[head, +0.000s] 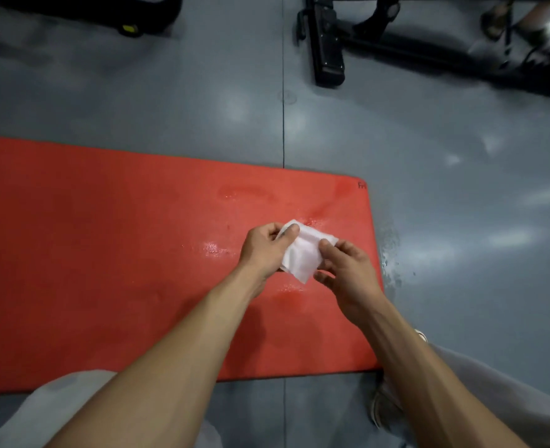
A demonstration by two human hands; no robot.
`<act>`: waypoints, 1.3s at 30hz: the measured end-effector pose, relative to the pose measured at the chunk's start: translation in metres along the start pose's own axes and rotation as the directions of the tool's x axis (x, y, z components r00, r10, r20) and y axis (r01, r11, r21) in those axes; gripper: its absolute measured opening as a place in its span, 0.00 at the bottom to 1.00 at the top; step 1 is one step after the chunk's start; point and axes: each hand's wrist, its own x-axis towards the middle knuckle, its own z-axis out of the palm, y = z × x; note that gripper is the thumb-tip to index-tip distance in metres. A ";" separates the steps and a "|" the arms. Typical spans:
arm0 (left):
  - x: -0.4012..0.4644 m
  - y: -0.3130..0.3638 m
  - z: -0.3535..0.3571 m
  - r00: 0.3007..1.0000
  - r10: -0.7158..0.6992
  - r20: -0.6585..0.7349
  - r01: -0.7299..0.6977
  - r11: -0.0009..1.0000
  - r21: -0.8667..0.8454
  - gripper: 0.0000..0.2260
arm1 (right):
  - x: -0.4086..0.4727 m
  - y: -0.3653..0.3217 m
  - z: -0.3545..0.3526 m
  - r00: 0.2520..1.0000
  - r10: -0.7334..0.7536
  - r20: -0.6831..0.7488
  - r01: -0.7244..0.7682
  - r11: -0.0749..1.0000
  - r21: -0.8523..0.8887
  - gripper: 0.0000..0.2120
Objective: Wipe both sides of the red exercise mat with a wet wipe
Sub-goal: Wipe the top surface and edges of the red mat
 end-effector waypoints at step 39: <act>0.032 -0.009 0.019 0.939 0.341 -0.042 -0.270 0.807 0.524 0.09 | 0.072 -0.030 -0.021 0.999 -0.042 0.016 0.045 0.957 -0.285 0.12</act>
